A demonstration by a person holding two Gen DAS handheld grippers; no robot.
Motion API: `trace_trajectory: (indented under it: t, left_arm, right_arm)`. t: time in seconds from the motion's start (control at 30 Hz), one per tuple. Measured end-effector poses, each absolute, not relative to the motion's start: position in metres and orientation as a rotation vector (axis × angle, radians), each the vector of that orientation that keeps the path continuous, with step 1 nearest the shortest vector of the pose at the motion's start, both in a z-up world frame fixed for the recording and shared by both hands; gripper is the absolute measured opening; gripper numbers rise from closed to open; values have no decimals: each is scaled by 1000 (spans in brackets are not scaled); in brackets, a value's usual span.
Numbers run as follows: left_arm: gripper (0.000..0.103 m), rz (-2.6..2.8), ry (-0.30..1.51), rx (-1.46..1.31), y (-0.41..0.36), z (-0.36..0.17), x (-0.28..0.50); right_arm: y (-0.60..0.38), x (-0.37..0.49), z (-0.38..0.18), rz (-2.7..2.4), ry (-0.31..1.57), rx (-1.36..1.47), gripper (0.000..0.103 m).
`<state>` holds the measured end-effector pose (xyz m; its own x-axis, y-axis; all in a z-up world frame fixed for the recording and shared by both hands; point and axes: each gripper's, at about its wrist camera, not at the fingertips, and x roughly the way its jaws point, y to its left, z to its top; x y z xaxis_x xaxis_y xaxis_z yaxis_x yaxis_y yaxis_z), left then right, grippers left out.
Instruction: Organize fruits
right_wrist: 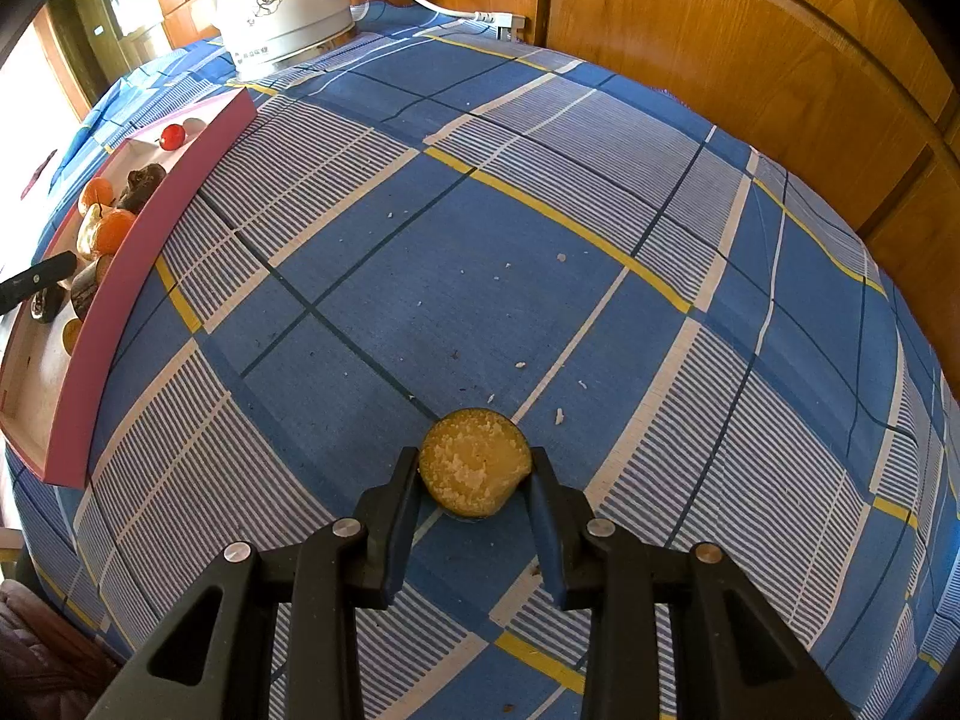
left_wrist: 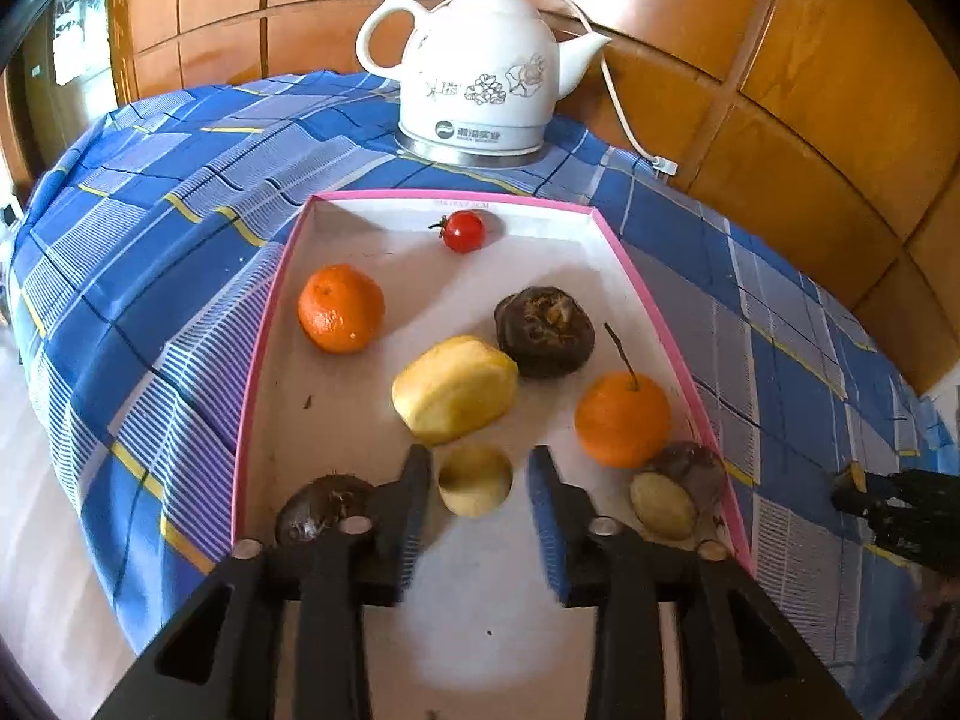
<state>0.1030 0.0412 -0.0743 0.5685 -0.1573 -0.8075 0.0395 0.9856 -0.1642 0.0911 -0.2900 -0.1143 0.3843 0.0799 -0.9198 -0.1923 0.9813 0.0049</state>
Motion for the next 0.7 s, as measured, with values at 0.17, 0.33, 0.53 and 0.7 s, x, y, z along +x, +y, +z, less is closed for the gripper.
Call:
trace_trajectory:
  t: [0.17, 0.33, 0.53, 0.7]
  left_arm:
    - [43, -97, 925, -89, 38, -73, 88]
    - [43, -55, 888, -61, 32, -69, 74]
    - [43, -11, 881, -38, 30, -64, 67]
    - [43, -1, 858, -33, 29, -57, 61]
  right_arm:
    - [-290, 91, -115, 175, 1164, -110, 34]
    - [-289, 91, -115, 169, 1163, -117, 34]
    - [-288, 90, -115, 167, 1162, -123, 34]
    - [-286, 90, -115, 164, 1162, -126, 34]
